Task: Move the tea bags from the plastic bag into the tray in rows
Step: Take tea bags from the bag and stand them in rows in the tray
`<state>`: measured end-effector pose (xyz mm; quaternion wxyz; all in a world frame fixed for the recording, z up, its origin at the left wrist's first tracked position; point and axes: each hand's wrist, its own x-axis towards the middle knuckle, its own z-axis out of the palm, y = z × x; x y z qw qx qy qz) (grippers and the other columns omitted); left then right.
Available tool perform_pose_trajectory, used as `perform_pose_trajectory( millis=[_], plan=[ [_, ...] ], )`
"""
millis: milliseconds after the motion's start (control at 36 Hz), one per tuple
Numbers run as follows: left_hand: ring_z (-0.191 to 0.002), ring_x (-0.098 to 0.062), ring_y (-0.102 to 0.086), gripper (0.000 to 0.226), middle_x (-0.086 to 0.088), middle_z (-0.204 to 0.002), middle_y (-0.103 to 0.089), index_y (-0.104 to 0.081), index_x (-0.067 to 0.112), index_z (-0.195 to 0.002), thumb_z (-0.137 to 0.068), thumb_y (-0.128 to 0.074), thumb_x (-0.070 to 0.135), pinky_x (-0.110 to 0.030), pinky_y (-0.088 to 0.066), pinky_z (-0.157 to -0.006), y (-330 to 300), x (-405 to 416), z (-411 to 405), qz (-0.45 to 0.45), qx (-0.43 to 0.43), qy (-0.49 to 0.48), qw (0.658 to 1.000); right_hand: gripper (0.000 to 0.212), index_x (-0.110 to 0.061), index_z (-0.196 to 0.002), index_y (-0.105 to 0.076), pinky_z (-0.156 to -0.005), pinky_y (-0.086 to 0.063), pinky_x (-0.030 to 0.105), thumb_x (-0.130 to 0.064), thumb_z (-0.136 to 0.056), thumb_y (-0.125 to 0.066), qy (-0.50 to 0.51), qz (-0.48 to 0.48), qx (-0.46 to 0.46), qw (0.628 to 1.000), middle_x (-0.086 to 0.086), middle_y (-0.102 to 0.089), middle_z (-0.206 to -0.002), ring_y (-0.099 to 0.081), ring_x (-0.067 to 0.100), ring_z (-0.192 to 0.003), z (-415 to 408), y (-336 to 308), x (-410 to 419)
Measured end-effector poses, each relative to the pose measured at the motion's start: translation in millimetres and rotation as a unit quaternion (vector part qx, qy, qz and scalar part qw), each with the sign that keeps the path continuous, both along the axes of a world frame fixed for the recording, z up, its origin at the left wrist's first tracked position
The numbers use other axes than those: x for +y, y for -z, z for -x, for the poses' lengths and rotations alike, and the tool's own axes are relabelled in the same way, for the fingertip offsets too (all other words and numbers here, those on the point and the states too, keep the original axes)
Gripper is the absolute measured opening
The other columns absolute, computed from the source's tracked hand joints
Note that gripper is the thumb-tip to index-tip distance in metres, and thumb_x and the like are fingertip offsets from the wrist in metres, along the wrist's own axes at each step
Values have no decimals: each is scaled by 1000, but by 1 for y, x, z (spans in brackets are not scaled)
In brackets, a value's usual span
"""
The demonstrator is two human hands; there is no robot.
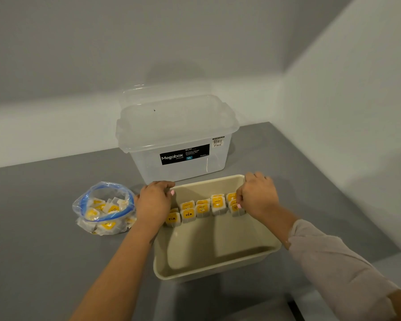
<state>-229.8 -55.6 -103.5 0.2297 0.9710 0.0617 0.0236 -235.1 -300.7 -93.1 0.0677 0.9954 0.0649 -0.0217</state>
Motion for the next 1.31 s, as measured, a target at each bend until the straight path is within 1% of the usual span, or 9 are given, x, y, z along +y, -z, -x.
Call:
perform_pose_trajectory(
  millis=[139, 306, 472, 639, 806, 1028, 1167, 1306],
  plan=[
    [-121, -22, -47, 31, 0, -130, -55, -55, 31, -127, -97, -48, 28, -45, -35, -105, 0, -1, 0, -1, 3, 2, 1000, 27, -29, -109, -67, -95, -37, 33, -39, -84, -66, -10, 41, 6, 999, 2, -48, -107, -43, 20, -104, 0, 1, 1],
    [-120, -22, -48, 32, -1, -130, -55, -54, 30, -128, -97, -47, 27, -45, -36, -106, 0, 0, 0, 0, 7, 5, 1000, 34, -32, -114, -65, -97, -36, 33, -40, -82, -69, -19, 56, 21, 998, 2, -48, -113, -42, 21, -108, -1, -1, 2],
    [-121, -22, -48, 32, -1, -131, -55, -54, 30, -128, -97, -48, 27, -44, -36, -105, -1, -2, -2, 0, 10, 2, 1000, 26, -31, -110, -68, -96, -36, 33, -35, -84, -67, -19, 52, 22, 998, 2, -49, -109, -42, 21, -106, -3, -1, 3],
    [-119, -22, -49, 32, -1, -130, -55, -54, 30, -128, -96, -49, 27, -45, -38, -104, 2, -1, -3, 10, 10, 0, 1000, 20, -31, -107, -69, -95, -36, 32, -32, -88, -61, -23, 29, 17, 999, 1, -50, -108, -42, 21, -106, -3, -3, 4],
    [-119, -22, -49, 32, 0, -128, -56, -55, 30, -127, -96, -51, 28, -46, -39, -104, 4, 0, -3, 18, 7, 2, 1000, 22, -30, -109, -69, -94, -35, 32, -31, -88, -61, -26, 38, 21, 999, 2, -49, -109, -43, 22, -106, -3, -3, 4],
    [-117, -21, -51, 31, -1, -128, -57, -56, 29, -126, -96, -51, 27, -45, -42, -101, 4, -1, -3, 19, 2, 5, 1000, 26, -30, -112, -67, -96, -36, 32, -32, -87, -65, -28, 51, 26, 998, 3, -50, -109, -43, 21, -106, -4, -1, 4],
    [-115, -21, -53, 34, -1, -128, -57, -55, 29, -127, -93, -54, 31, -44, -45, -98, 0, 0, 0, 20, 1, 10, 1000, 28, -33, -111, -66, -96, -35, 31, -36, -83, -68, -36, 31, 35, 998, 1, -52, -111, -44, 20, -108, -4, -3, 2],
    [-115, -20, -52, 33, 0, -129, -56, -58, 30, -123, -91, -58, 32, -38, -46, -96, -4, 3, 3, 49, -21, 3, 999, 26, -34, -105, -66, -90, -33, 29, -41, -80, -69, -47, -15, 30, 998, -1, -54, -109, -46, 19, -107, -5, -13, 4]
  ],
)
